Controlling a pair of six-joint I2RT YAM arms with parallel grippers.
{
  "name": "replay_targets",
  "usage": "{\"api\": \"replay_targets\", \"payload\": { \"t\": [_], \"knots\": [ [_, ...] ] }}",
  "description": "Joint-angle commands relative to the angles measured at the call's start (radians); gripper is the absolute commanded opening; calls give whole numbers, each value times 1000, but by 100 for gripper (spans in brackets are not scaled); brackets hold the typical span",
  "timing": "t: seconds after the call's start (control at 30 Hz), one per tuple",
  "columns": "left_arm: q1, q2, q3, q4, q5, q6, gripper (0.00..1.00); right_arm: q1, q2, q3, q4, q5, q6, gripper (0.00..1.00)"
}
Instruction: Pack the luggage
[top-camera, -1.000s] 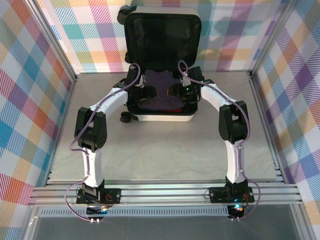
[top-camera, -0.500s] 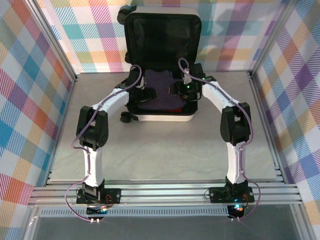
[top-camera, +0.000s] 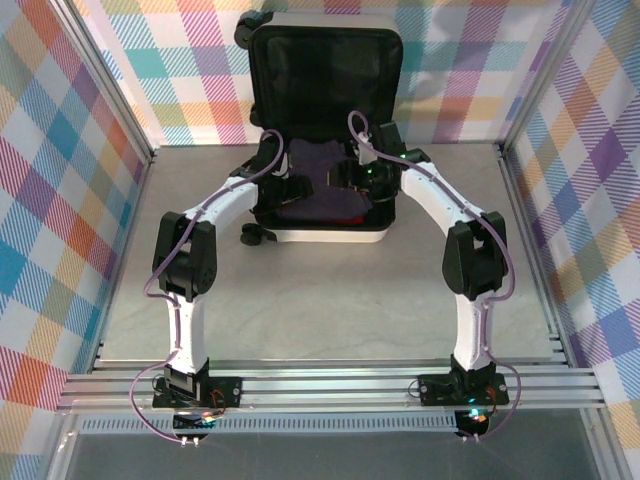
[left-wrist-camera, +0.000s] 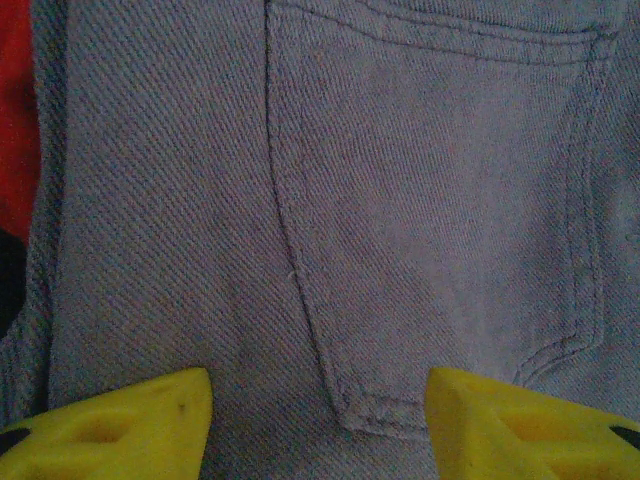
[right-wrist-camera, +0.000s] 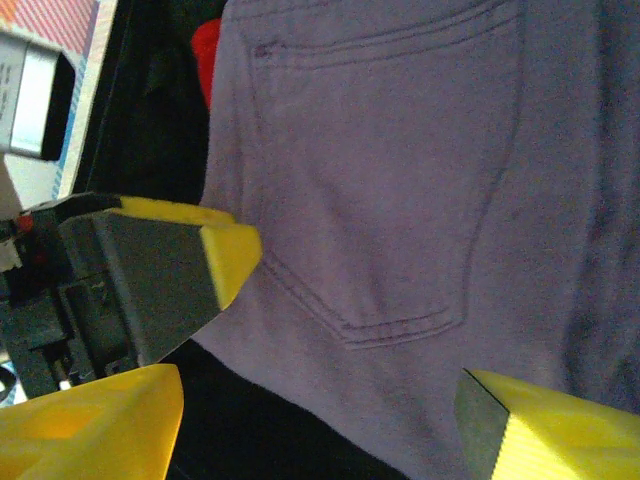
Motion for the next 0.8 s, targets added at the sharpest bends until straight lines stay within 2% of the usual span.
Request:
{"api": "replay_targets", "payload": {
  "t": [0.0,0.53,0.77],
  "knots": [
    [-5,23,-5,-35,3,11,59,7,53,17,1,-25,-5,73],
    [-4,37,-2,-66,-16,36,59,-12,186,-28,26,33,20,73],
    [-2,46,29,-82,-5,40,59,-14,174,-5,14,11,10,73]
  ]
}}
